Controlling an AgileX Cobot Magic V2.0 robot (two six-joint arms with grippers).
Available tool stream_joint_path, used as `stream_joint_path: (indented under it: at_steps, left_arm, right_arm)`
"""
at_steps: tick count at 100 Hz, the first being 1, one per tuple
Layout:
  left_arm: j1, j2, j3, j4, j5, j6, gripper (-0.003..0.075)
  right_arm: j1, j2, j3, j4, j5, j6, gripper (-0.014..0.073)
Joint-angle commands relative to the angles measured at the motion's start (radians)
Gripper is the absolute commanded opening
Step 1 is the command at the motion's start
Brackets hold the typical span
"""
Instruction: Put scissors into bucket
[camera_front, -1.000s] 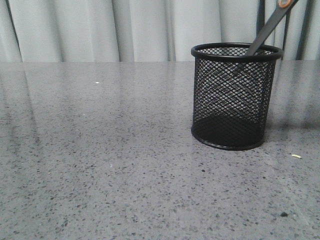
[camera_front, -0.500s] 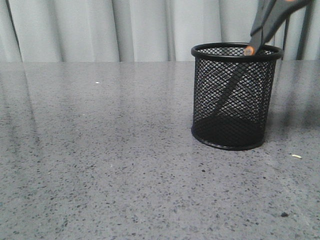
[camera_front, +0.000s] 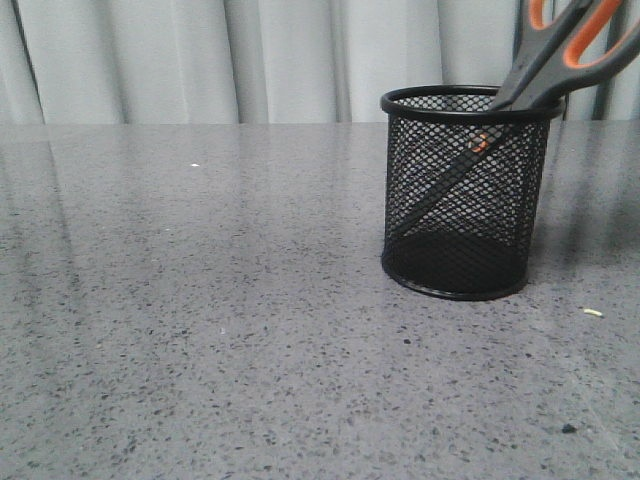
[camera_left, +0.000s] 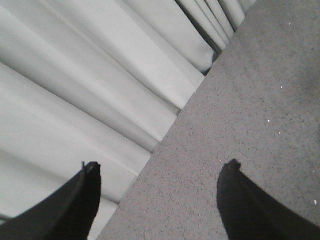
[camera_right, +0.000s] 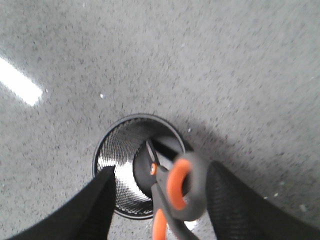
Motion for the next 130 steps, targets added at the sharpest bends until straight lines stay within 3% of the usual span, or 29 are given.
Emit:
stream_joint_path:
  at_steps: [1,16,25,34,42,50,66,96,109,130]
  left_arm:
    - [0.004,-0.021,-0.029,0.019,-0.05,-0.012,0.0451]
    - [0.004,-0.04,-0.029,0.054,-0.018,-0.012,0.0438]
    - [0.004,-0.042,-0.029,0.054,0.03,-0.012,0.0383]
    - [0.004,-0.042,-0.029,0.054,0.085,-0.053,0.0229]
    - [0.004,-0.044,-0.02,0.054,0.112,-0.119,-0.0025]
    - [0.004,-0.064,0.01,0.052,0.09,-0.134,-0.002]
    - [0.004,-0.161,0.193,0.016,-0.088,-0.242,-0.002]
    - [0.004,-0.549,0.894,-0.098,-0.733,-0.334,-0.002]
    - [0.004,-0.761,1.178,-0.231,-0.975,-0.334,-0.002]
    - [0.004,-1.065,1.468,-0.292,-1.017,-0.334,-0.002]
  right_arm:
    - [-0.03,-0.039,-0.095,0.011,-0.005,0.001,0.0374]
    - [-0.075,-0.076,-0.19,0.013,0.006,0.016,0.0369]
    - [-0.075,-0.123,-0.191,0.035,-0.042,0.016,0.03]
    - [-0.075,-0.181,-0.167,0.07,-0.106,0.016,0.0141]
    - [-0.075,-0.247,-0.108,0.087,-0.203,0.016,-0.0058]
    - [-0.075,-0.325,-0.015,0.089,-0.322,0.016,-0.0061]
    - [-0.075,-0.505,0.219,0.094,-0.536,0.016,-0.0062]
    - [-0.075,-0.829,0.629,0.108,-0.801,0.016,-0.0063]
    - [-0.075,-0.983,0.788,0.108,-0.863,0.014,-0.0063]
    - [-0.075,-1.201,1.022,0.108,-0.918,0.014,-0.0063]
